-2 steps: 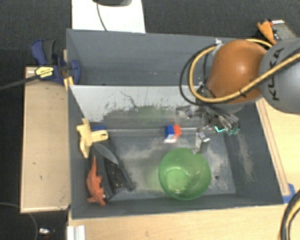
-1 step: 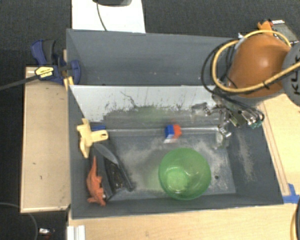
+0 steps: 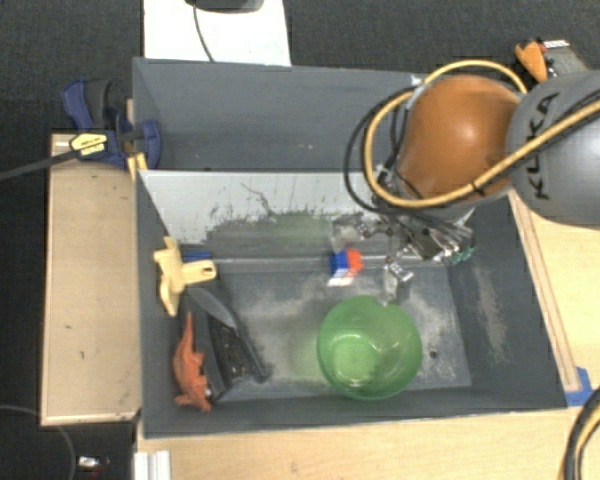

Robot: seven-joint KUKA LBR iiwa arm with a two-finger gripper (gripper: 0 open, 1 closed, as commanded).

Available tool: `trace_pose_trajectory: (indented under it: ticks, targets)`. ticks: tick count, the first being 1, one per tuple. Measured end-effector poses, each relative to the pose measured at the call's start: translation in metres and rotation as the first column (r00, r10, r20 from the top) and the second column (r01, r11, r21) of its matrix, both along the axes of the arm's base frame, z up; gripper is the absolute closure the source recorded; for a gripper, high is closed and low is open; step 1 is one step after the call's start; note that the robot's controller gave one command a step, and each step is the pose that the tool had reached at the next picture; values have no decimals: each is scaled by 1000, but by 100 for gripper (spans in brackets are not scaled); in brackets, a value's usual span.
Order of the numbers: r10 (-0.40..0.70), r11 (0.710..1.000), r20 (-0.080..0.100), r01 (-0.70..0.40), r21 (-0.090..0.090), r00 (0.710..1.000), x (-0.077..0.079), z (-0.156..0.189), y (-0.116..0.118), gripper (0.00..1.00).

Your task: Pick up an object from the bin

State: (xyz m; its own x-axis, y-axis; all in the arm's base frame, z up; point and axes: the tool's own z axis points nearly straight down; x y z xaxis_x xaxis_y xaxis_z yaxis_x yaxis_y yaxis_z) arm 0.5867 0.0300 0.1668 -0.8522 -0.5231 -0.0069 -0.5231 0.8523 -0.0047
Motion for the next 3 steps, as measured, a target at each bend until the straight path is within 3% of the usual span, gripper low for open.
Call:
trace_pose_trajectory:
  ticks: [1,2,3]
  targets:
    - [109,994,-3,-109,-4,994,-18,-21,29,0]
    - [102,995,0,-102,-4,995,-17,-20,28,100]
    - [100,995,0,-100,-4,995,-17,-20,28,0]
